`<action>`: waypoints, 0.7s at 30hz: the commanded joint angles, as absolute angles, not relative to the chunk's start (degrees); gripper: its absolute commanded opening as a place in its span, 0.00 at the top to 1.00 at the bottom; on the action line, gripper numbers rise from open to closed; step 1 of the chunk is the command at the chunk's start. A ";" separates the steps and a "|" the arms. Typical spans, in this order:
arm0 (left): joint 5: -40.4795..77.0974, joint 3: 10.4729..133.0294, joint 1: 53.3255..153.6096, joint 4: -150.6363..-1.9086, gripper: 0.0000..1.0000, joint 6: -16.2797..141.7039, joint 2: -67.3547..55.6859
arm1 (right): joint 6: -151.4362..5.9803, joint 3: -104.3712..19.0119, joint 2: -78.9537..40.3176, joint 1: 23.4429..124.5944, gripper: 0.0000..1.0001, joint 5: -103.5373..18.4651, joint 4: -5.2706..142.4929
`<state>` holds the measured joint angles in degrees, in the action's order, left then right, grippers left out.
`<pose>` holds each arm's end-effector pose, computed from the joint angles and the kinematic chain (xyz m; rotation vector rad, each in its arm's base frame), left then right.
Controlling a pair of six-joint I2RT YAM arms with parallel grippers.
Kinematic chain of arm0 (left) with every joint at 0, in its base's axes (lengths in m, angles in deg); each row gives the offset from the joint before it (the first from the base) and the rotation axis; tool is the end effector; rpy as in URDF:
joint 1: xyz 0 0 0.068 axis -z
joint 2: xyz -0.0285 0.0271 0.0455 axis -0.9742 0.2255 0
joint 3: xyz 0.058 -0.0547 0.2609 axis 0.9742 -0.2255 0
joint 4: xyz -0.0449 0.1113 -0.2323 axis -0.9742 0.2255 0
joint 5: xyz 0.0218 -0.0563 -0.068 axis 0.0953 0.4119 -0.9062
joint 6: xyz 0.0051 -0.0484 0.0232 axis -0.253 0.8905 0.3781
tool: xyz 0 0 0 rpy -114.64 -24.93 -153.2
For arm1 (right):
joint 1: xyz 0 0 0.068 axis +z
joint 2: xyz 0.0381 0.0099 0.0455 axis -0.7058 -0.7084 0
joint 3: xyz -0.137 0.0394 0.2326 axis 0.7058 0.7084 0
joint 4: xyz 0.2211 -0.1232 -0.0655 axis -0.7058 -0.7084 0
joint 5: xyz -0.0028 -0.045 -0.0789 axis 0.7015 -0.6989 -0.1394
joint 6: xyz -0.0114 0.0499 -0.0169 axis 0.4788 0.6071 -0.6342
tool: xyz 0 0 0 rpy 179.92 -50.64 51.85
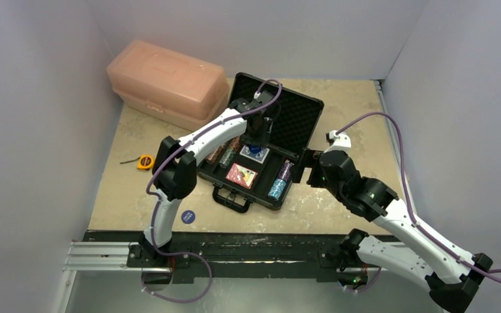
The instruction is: Pack up texas hold em set
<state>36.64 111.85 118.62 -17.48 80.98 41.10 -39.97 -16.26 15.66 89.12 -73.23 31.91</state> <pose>0.3448 -0.2984 0.2526 0.2297 2.6993 -0.1318 0.1291 0.1063 0.3170 0.1436 2.1396 0.4303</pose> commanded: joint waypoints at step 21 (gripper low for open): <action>37.64 112.83 118.29 -18.41 0.66 81.80 42.07 | -39.93 -16.11 15.54 88.96 0.01 -74.01 32.37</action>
